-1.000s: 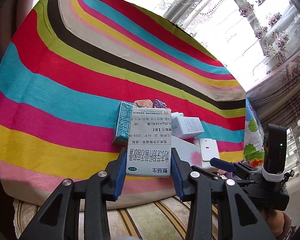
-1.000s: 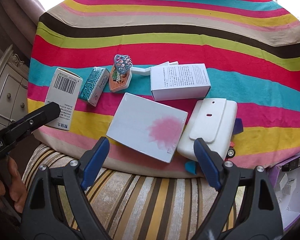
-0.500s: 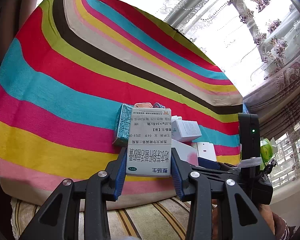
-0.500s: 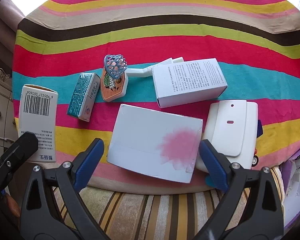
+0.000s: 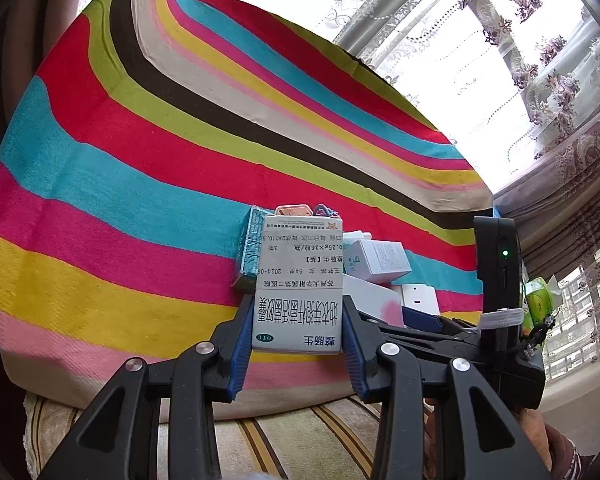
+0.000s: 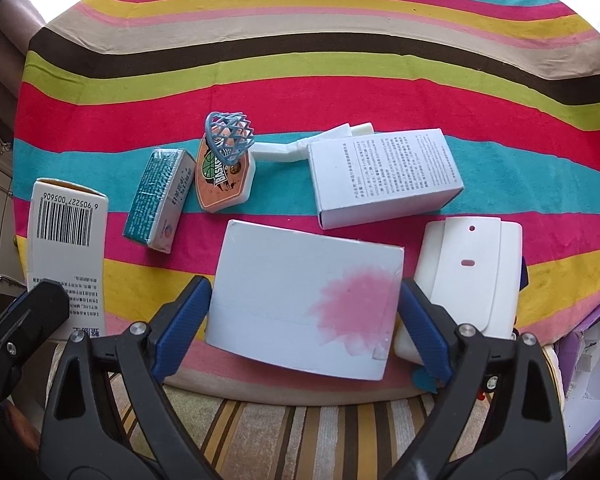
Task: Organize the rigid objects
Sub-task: 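Grasp the white medicine box with blue text using the left gripper, then grasp the white pink-printed box with the right gripper while left holds medicine box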
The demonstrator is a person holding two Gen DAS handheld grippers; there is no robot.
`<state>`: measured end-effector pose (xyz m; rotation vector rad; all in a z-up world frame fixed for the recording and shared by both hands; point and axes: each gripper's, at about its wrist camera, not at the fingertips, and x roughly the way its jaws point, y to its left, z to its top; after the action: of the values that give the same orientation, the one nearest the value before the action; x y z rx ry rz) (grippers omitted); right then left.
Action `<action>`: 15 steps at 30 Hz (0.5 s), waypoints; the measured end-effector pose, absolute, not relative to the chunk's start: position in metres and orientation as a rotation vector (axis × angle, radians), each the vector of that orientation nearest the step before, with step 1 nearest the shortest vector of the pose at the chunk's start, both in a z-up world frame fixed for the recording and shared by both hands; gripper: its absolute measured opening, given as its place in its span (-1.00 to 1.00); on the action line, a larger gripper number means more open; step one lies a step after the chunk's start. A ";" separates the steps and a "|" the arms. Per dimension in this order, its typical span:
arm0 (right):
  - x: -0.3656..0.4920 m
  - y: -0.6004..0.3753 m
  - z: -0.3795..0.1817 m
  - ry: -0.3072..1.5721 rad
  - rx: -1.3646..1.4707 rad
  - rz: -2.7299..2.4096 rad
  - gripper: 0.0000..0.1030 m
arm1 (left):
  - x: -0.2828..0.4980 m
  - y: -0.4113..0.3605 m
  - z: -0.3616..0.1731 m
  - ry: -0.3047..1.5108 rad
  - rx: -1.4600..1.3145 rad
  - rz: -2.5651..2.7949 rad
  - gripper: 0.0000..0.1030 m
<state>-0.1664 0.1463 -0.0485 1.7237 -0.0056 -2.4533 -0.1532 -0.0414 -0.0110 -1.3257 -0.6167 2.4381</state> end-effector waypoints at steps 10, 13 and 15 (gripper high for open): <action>-0.140 0.171 -0.016 -0.053 1.553 -2.492 0.82 | -0.136 -0.017 0.009 -0.549 -1.303 2.461 -0.20; -0.131 0.183 -0.004 -0.074 1.506 -2.520 0.82 | -0.132 -0.001 0.016 -0.503 -1.294 2.456 -0.20; -0.124 0.195 0.003 -0.080 1.474 -2.532 0.82 | -0.129 0.009 0.020 -0.475 -1.290 2.451 -0.20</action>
<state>-0.1244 0.1950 0.0028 1.4741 -0.0801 -2.5320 -0.1294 0.0091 0.0204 -1.2902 -0.4751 2.4508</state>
